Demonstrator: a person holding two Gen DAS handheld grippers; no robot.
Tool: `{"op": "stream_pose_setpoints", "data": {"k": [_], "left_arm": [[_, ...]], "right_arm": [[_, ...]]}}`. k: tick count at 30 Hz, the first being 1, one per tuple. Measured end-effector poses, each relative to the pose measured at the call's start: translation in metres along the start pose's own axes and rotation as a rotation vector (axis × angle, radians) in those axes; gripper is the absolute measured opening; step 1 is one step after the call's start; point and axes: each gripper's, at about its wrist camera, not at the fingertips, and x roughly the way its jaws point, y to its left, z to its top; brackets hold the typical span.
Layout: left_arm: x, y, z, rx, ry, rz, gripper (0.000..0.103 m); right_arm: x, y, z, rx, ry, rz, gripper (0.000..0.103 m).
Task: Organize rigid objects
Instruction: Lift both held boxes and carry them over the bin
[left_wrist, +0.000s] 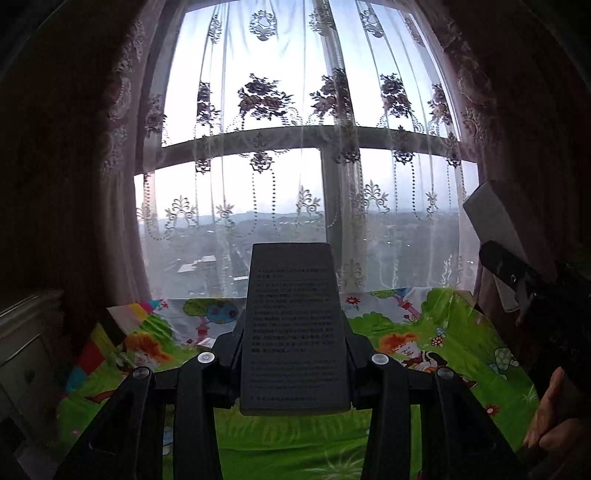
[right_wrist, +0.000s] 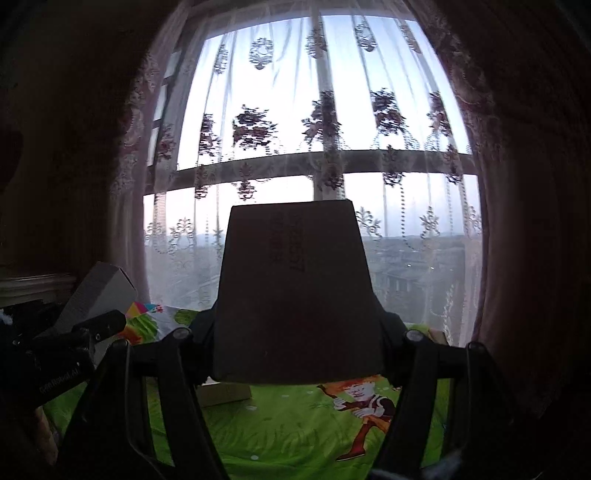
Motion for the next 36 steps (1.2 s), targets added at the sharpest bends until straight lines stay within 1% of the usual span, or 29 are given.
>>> {"op": "stream_pose_setpoints", "data": {"k": [7,10,19,25,31,36], "left_arm": [[-0.027,0.034,-0.007,-0.039,0.012,0.066,0.043],[-0.037,0.048,-0.012,-0.052,0.014,0.1,0.043],[-0.067,0.097,-0.03,-0.119,0.063,0.216,0.043],[-0.084,0.122,-0.04,-0.15,0.079,0.274,0.043],[-0.104,0.151,-0.054,-0.189,0.086,0.35,0.043],[-0.121,0.175,-0.065,-0.228,0.1,0.414,0.043]], "right_arm": [[-0.011,0.032,0.004,-0.044,-0.014,0.116,0.07],[-0.013,0.049,0.004,-0.054,-0.011,0.175,0.07],[-0.019,0.107,0.0,-0.119,0.014,0.382,0.07],[-0.025,0.142,-0.002,-0.167,0.011,0.509,0.07],[-0.033,0.175,-0.004,-0.222,-0.003,0.618,0.07],[-0.037,0.205,-0.008,-0.266,0.004,0.713,0.07]]}}
